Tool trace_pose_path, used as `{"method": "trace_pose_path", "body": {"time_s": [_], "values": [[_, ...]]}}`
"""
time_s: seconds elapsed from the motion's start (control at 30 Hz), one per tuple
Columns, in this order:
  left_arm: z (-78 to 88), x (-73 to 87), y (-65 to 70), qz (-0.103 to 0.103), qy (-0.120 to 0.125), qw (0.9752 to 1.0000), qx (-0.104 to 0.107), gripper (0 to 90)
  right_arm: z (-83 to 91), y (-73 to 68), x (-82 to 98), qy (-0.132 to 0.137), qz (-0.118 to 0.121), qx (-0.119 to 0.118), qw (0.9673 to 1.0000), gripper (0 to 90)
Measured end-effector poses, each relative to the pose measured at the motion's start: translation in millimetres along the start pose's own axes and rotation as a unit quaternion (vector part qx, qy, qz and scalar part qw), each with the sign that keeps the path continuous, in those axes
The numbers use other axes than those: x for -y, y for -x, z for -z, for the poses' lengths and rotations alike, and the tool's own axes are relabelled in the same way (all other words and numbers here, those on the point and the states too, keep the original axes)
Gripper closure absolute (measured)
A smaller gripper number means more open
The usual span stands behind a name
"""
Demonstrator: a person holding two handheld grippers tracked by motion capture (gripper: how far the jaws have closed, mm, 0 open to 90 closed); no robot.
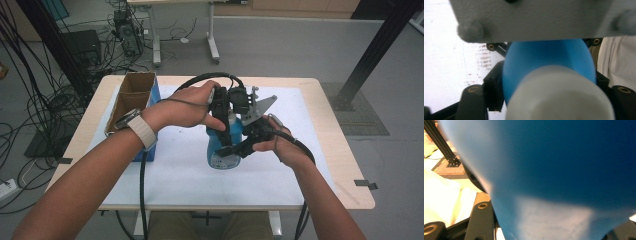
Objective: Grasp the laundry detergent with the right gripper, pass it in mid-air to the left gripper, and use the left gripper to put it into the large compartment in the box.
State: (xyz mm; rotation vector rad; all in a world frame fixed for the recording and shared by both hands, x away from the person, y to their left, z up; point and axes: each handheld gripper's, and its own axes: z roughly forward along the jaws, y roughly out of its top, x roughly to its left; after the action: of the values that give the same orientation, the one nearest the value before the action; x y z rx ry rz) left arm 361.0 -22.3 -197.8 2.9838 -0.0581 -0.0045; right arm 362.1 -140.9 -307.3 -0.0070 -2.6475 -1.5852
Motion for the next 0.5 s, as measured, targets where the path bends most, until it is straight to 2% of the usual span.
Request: {"method": "trace_pose_path", "body": {"time_s": [0.33,0.37,0.43,0.47,0.5], "values": [[-2.2,0.3,-0.4,0.001,-0.005,1.0000,0.005,36.9,-1.6,1.0,1.2,-0.004,0.004,-0.003,1.0000,43.0],[-2.2,0.2,-0.4,0.001,-0.005,1.0000,0.005,36.9,-2.3,-0.5,0.8,-0.001,-0.005,-0.004,1.0000,43.0],[-2.2,0.4,-0.3,0.002,-0.005,1.0000,0.004,37.0,-2.4,-0.5,0.9,0.000,-0.005,-0.003,1.0000,43.0],[-2.0,0.5,-0.2,0.002,-0.004,1.0000,0.004,37.1,-1.9,0.8,1.1,-0.004,0.004,-0.002,1.0000,43.1],[-1.9,0.7,-0.1,0.002,-0.004,1.0000,0.003,37.1,-2.1,0.4,1.2,-0.001,0.000,-0.001,1.0000,43.0]]}}
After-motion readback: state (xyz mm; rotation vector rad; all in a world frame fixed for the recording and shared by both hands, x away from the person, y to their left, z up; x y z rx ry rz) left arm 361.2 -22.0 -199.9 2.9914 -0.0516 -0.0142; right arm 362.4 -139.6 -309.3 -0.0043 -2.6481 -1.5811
